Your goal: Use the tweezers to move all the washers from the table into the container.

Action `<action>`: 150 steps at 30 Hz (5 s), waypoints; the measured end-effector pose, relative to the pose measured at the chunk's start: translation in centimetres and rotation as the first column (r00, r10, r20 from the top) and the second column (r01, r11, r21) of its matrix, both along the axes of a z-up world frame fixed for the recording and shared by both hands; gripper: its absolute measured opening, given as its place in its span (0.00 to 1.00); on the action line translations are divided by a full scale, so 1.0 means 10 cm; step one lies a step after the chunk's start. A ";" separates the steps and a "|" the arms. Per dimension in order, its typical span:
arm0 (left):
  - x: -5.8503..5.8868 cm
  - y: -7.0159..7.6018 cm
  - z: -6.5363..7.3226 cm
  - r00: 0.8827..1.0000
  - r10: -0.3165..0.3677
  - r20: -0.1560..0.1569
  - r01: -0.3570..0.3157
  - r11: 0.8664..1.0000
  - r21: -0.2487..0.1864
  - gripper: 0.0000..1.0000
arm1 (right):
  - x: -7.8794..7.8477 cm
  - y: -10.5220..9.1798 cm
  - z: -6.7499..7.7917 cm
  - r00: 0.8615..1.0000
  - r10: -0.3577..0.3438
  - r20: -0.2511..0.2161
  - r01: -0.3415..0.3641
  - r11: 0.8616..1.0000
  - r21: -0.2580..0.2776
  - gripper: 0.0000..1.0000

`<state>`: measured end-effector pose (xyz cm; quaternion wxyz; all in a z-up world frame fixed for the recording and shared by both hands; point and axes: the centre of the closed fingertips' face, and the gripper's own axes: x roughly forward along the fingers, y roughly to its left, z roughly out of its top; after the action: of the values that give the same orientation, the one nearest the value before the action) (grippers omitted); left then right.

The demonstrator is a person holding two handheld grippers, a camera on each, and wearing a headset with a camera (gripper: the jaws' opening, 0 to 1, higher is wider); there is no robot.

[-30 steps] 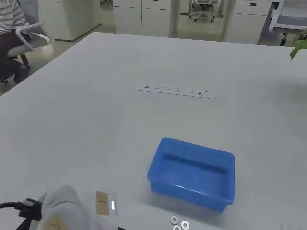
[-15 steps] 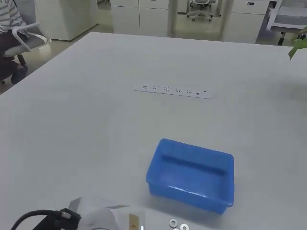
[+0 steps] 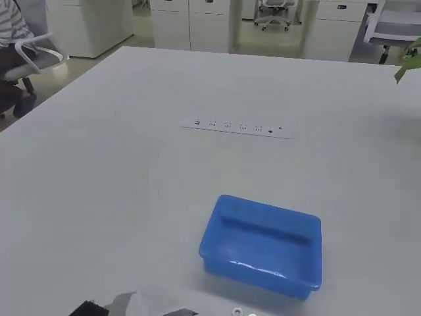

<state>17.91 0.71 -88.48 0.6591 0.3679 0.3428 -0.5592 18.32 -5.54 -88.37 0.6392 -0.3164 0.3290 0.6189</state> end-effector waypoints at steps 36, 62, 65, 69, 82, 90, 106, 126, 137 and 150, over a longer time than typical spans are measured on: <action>-0.11 -0.33 1.03 0.998 -0.038 0.043 0.046 0.973 -0.227 0.00 | -0.05 0.31 0.29 0.999 0.029 0.027 -0.033 0.985 0.168 0.07; 0.26 -0.23 1.07 1.000 -0.016 -0.015 0.014 0.990 -0.141 0.00 | 0.22 0.58 0.27 1.000 -0.006 -0.030 0.013 0.973 0.232 0.07; 0.28 -0.22 1.08 1.000 -0.014 -0.017 0.011 0.989 -0.150 0.00 | 0.23 0.58 0.27 1.000 -0.013 -0.026 0.019 0.973 0.231 0.07; 0.28 -0.22 1.08 1.000 -0.019 -0.024 0.016 0.990 -0.141 0.00 | 0.24 0.57 0.27 0.999 -0.022 -0.036 0.030 0.972 0.234 0.07; 0.29 -0.23 1.08 0.995 -0.025 -0.097 0.012 0.992 -0.129 0.00 | 0.25 0.65 0.48 0.999 -0.022 -0.028 0.029 0.961 0.275 0.19; 0.32 -0.23 1.07 0.989 0.012 -0.147 -0.033 0.989 -0.145 0.00 | 0.26 0.70 0.51 0.999 0.011 -0.034 -0.002 0.962 0.274 0.16; 0.42 -0.22 1.36 0.873 0.288 -0.394 -0.474 0.694 -0.542 0.17 | 0.38 0.63 0.48 0.980 -0.129 -0.152 0.172 0.932 0.318 0.02; 0.27 0.34 1.20 0.702 0.666 -0.252 -0.649 0.453 -0.612 0.74 | 0.52 0.54 0.54 0.882 -0.272 -0.385 0.417 0.830 0.370 0.02; 0.36 0.50 1.19 0.661 0.738 -0.132 -0.630 0.451 -0.632 0.84 | 0.54 0.51 0.53 0.846 -0.307 -0.435 0.476 0.803 0.359 0.03; 0.35 0.48 1.16 0.677 0.726 -0.121 -0.619 0.473 -0.627 0.85 | 0.43 0.57 0.51 0.915 -0.272 -0.298 0.370 0.859 0.354 0.04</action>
<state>21.39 5.52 -76.89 0.9324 0.0074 0.1998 -0.3012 22.58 0.12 -83.30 0.7412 -0.0417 0.3167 0.5904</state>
